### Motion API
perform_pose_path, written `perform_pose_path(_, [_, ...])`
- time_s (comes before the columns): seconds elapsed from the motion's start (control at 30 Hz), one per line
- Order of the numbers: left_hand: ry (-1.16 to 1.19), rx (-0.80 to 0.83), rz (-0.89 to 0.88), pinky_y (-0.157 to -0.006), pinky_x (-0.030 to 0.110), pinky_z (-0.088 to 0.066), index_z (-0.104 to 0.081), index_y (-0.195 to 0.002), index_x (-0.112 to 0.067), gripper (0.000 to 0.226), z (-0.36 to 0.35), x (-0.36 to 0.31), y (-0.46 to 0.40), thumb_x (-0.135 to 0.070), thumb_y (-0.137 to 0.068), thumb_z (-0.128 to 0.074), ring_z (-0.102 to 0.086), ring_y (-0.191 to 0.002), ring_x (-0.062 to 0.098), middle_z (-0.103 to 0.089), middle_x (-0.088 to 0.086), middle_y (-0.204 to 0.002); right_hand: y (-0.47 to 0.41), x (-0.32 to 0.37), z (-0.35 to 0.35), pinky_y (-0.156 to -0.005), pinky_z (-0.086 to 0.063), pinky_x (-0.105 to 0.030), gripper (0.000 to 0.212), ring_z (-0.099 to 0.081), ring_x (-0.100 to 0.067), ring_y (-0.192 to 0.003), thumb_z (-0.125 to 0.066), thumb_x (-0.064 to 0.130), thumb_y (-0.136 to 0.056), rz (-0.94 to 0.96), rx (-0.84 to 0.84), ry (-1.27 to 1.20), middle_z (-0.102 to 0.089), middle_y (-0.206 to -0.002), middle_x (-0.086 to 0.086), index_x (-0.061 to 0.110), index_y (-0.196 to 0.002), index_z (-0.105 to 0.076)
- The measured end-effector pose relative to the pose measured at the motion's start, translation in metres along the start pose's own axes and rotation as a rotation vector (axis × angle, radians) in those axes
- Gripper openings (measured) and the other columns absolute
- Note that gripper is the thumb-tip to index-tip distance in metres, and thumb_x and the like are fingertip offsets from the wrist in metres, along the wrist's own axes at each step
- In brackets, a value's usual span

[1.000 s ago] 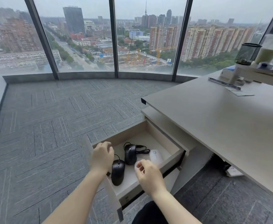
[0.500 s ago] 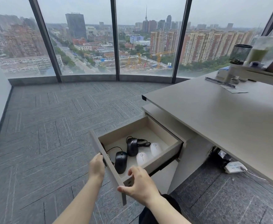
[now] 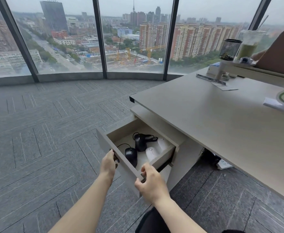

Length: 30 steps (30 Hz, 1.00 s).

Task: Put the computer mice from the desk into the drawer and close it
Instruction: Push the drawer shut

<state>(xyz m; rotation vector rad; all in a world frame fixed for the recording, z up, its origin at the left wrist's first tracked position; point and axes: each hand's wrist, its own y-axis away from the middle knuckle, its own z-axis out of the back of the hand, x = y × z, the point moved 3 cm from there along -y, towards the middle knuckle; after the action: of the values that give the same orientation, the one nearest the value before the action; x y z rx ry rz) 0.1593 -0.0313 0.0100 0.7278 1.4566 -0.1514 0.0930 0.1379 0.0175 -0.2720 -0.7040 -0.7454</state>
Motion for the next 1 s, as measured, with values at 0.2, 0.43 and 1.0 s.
perform_pose_path(0.2, [0.067,0.067,0.034,-0.108,0.043,-0.039,-0.055,-0.129,-0.017,0.037,-0.05,-0.003,-0.025,-0.03,-0.101,-0.034,-0.052,-0.122,0.022,-0.058,0.003,-0.125,-0.024,-0.032,0.025,-0.071,-0.054,-0.035,0.028,-0.055,-0.018,-0.089,-0.058,0.034,-0.084,-0.103,-0.106,0.002,-0.052,-0.101,0.003,0.024,-0.106,-0.044])
perform_pose_path(0.43, [0.107,0.12,0.043,-0.11,0.043,-0.038,-0.044,-0.143,-0.016,0.045,-0.103,-0.004,-0.052,-0.028,-0.101,-0.031,-0.049,-0.128,0.023,-0.053,0.0,-0.127,-0.043,-0.076,0.044,-0.073,-0.055,-0.04,0.054,-0.056,-0.021,-0.096,-0.068,0.047,-0.081,-0.345,-0.293,-0.137,-0.043,-0.108,0.005,0.023,-0.12,-0.04])
perform_pose_path(1.0, [0.285,0.196,0.082,-0.115,0.041,-0.031,-0.036,-0.147,-0.015,0.05,-0.173,0.004,-0.088,-0.035,-0.101,-0.031,-0.043,-0.137,0.02,-0.047,0.002,-0.148,-0.088,-0.13,0.056,-0.084,-0.053,-0.035,0.055,-0.064,-0.025,-0.112,-0.064,0.051,-0.087,-0.552,-0.405,-0.393,-0.065,-0.127,-0.005,0.017,-0.129,-0.053])
